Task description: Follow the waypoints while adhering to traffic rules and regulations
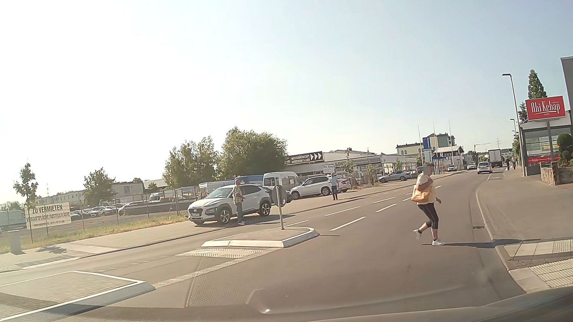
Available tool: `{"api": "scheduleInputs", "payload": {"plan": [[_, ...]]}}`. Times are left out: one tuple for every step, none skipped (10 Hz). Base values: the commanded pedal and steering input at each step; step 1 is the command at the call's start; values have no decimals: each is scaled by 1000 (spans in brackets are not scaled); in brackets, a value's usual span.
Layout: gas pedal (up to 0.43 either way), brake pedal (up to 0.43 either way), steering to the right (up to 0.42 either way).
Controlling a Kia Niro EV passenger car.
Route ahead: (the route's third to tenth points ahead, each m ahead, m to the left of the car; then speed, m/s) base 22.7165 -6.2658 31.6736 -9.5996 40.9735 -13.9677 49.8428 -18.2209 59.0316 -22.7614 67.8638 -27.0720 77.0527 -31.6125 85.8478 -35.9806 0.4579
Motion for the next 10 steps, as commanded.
{"api": "scheduleInputs", "payload": {"plan": [[0,24,66],[0,24,65],[177,24,66],[197,24,66],[197,24,66],[209,24,66],[228,24,66],[248,24,66],[260,24,67],[260,24,71]]}}
